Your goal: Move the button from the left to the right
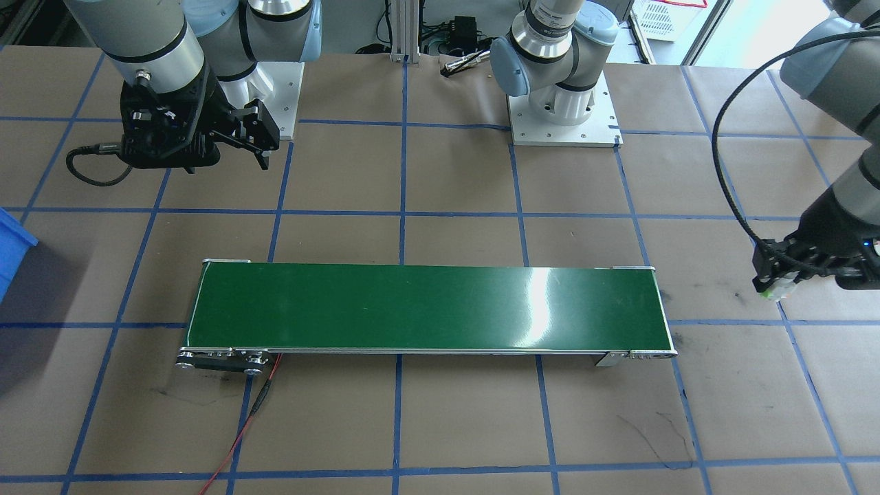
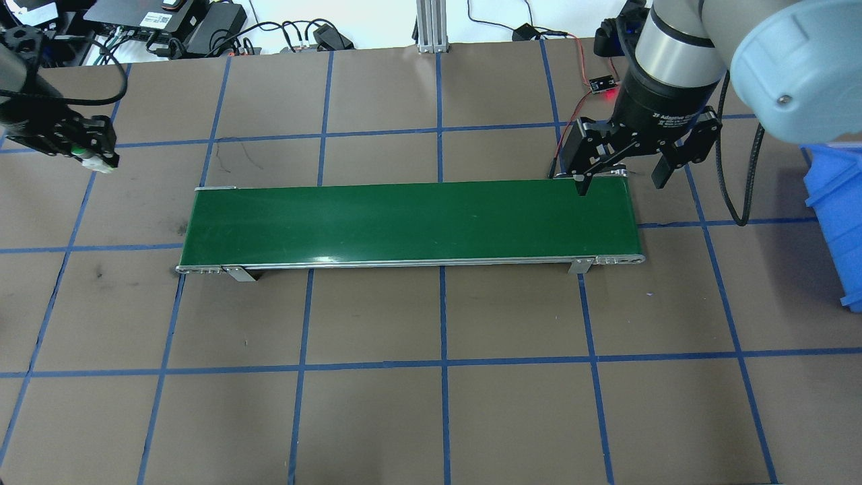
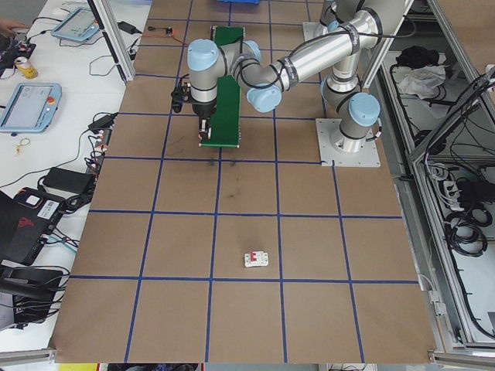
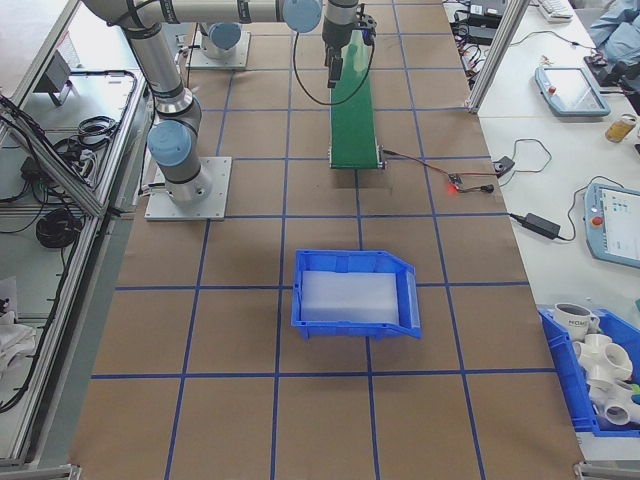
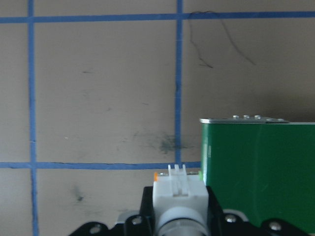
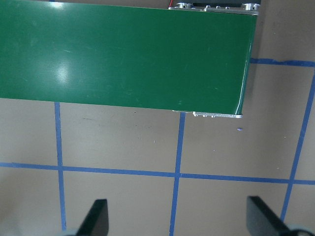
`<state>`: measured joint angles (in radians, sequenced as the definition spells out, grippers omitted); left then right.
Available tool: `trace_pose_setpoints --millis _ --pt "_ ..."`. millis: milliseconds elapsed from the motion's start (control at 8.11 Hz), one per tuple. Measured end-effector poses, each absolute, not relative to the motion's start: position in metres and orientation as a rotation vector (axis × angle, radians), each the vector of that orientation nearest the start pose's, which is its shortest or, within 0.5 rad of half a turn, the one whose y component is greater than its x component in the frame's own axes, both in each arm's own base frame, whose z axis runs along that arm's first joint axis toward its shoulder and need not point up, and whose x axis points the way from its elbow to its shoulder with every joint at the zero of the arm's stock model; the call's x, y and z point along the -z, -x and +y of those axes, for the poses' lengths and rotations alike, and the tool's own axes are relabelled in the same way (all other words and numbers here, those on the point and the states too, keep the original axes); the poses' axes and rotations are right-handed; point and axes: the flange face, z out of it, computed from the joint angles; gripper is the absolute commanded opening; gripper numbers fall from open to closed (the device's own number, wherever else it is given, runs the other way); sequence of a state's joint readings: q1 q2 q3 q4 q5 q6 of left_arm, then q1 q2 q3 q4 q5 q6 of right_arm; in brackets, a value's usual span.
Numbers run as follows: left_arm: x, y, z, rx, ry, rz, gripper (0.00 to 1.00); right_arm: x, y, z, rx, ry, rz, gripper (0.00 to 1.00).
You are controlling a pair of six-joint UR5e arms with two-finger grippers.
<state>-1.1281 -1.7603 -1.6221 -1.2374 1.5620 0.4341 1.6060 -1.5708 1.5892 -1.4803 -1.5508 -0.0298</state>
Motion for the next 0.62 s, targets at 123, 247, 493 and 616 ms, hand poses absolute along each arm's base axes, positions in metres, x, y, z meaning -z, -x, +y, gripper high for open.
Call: trace_pose_setpoints --millis 123,247,493,616 --pt "-0.384 -0.089 -0.574 0.115 0.004 3.146 0.0 -0.47 -0.152 -0.475 -0.17 0.1 3.116 1.0" --pt "-0.36 -0.068 -0.57 0.061 -0.01 3.175 0.0 -0.47 -0.152 -0.475 -0.17 0.1 3.116 1.0" --pt "-0.315 -0.05 -0.555 -0.009 -0.037 3.196 0.0 -0.47 -0.152 -0.475 -0.17 0.1 3.116 1.0" --pt "-0.299 -0.049 -0.552 -0.029 -0.041 3.198 0.0 -0.47 -0.152 -0.475 -0.17 0.099 3.115 1.0"
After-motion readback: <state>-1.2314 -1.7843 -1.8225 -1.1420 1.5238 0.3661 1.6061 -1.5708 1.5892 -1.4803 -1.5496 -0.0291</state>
